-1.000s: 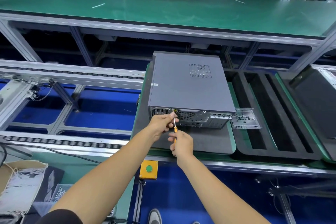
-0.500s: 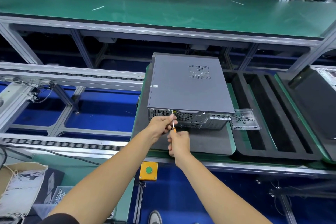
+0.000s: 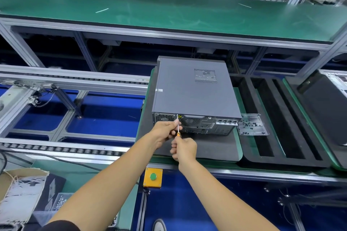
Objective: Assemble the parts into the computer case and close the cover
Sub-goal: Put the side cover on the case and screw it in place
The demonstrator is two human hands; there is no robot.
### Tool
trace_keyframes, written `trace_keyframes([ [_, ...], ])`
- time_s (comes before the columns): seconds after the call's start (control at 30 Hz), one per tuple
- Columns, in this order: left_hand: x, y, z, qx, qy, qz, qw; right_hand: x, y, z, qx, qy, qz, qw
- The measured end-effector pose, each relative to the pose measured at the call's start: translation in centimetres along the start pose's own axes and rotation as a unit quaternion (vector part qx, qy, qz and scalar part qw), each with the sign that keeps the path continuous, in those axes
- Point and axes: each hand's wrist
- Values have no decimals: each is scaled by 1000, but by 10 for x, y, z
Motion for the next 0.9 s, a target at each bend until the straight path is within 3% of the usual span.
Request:
trace_keyframes([
  [0.13,-1,1,1,18,-16,-15,1000,3,-3,7,-36,-84,16,996],
  [0.37,-1,8,-1,-28,-47,-44,998,4,-2,2,-8,-17,-2,1000],
  [0.53,1,4,1,-18,-37,-19,999,5,-2,9,-52,-87,17,995],
  [0.73,-2,2,5,18,-68,-40,997,2,-1,3,11,-8,-15,1000],
  [0.9,-7,9,9,15,-85,-71,994,4,3,9,-29,-68,-4,997],
])
Point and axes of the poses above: each hand's wrist, its own x-axis away from the middle knuckle, its own y-axis out of the back of the hand, z = x × y, and after that the axes turned 4 degrees about z, right-handed
